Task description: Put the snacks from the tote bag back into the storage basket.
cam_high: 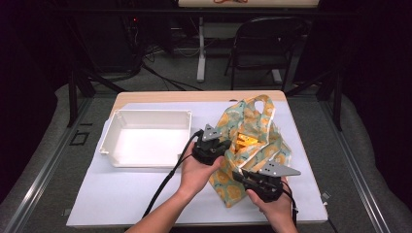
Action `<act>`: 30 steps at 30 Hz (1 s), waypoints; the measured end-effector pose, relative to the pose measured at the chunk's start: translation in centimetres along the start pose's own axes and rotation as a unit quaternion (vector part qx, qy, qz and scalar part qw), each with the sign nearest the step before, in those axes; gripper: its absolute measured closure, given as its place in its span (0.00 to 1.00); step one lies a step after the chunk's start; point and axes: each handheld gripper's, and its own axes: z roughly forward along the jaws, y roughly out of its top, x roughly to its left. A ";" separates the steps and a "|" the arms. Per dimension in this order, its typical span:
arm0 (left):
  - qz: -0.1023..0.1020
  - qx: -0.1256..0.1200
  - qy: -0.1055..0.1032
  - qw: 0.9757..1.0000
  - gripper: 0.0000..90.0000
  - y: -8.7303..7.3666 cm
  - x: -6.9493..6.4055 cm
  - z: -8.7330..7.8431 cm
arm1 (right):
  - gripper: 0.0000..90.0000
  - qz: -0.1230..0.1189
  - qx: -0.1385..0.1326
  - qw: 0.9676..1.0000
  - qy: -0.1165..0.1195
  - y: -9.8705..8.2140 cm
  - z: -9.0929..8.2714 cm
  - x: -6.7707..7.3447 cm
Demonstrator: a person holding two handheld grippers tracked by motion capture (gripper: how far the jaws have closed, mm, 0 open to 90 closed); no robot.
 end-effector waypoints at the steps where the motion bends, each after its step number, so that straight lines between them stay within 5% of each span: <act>1: 0.002 0.003 0.001 1.000 1.00 -0.1 0.2 -0.1 | 0.81 -0.001 -0.003 1.000 -0.001 0.1 -0.4 -0.2; 6: -0.011 0.003 0.008 1.000 1.00 -0.8 1.0 -0.6 | 0.70 -0.001 -0.031 0.999 -0.026 0.4 -2.1 -0.8; 11: -0.024 0.003 0.009 1.000 1.00 -1.7 1.4 -0.9 | 0.62 0.021 -0.089 0.990 -0.104 1.3 -5.5 -2.7; 12: -0.024 0.006 0.009 1.000 1.00 -1.9 1.5 -1.0 | 0.62 0.021 -0.089 0.990 -0.104 1.3 -5.5 -2.7; 13: -0.026 0.004 0.011 1.000 1.00 -2.1 1.5 -1.0 | 0.56 0.033 -0.110 0.983 -0.144 1.4 -6.5 -3.4; 15: -0.033 0.007 0.011 0.999 1.00 -2.6 1.6 -0.9 | 0.50 0.051 -0.122 0.974 -0.184 1.3 -7.3 -4.2; 16: -0.033 0.007 0.011 0.999 1.00 -2.6 1.6 -0.9 | 0.50 0.051 -0.122 0.974 -0.184 1.3 -7.3 -4.2; 17: -0.037 0.010 0.010 0.999 1.00 -3.0 1.6 -0.8 | 0.44 0.070 -0.125 0.968 -0.204 1.2 -7.4 -5.0; 20: -0.040 0.015 0.011 0.999 1.00 -3.5 1.7 -0.7 | 0.45 0.091 -0.109 0.962 -0.235 0.7 -7.0 -6.0; 24: -0.046 0.026 0.011 0.999 1.00 -4.7 1.5 -0.1 | 0.63 0.108 -0.091 0.961 -0.239 0.2 -6.2 -6.7; 25: -0.049 0.036 0.014 0.998 1.00 -5.3 1.4 0.2 | 0.75 0.116 -0.081 0.965 -0.219 0.0 -5.8 -7.2; 28: -0.054 0.041 0.020 0.998 1.00 -6.1 1.3 0.6 | 0.90 0.120 -0.073 0.968 -0.208 -0.3 -5.2 -7.7; 30: -0.052 0.056 0.031 0.997 1.00 -7.2 1.2 1.2 | 0.98 0.128 -0.069 0.967 -0.210 -0.6 -5.1 -8.2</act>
